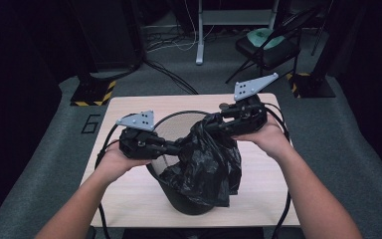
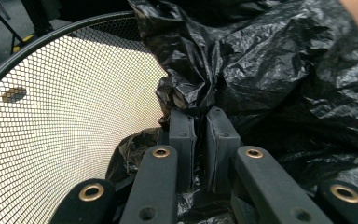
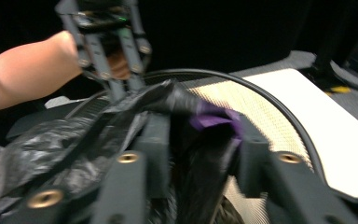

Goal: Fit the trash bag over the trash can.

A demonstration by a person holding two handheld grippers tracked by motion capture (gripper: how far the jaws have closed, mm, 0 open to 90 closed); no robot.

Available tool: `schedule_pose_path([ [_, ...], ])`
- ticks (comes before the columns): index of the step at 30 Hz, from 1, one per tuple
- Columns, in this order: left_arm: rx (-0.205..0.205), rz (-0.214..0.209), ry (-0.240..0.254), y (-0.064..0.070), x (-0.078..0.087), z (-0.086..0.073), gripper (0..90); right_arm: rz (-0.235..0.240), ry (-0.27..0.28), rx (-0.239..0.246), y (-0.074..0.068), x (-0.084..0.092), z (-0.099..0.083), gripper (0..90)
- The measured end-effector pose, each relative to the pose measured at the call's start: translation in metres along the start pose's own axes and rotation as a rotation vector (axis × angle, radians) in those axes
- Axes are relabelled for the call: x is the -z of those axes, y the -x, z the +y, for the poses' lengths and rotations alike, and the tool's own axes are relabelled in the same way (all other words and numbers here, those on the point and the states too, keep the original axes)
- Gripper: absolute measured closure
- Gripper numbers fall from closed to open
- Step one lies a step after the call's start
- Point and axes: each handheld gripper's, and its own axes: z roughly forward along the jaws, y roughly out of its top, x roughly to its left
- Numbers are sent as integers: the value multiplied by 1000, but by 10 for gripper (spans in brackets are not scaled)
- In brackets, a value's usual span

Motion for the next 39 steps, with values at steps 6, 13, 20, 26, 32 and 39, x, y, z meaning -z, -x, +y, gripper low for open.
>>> schedule_pose_path([
  [6,20,7,5,-2,1,0,704,27,-14,88,-14,-6,8,847],
  [13,19,47,32,-1,20,9,576,47,-63,123,-19,-18,11,877],
  [20,10,70,48,1,32,18,508,49,-102,144,-22,-27,13,880],
  [26,9,78,61,1,37,22,483,52,-114,150,-23,-29,12,881],
  [32,-19,55,55,3,24,35,481,61,-128,155,-24,-36,15,880],
  [39,-29,33,49,-1,16,42,531,75,-132,162,-26,-40,15,880],
])
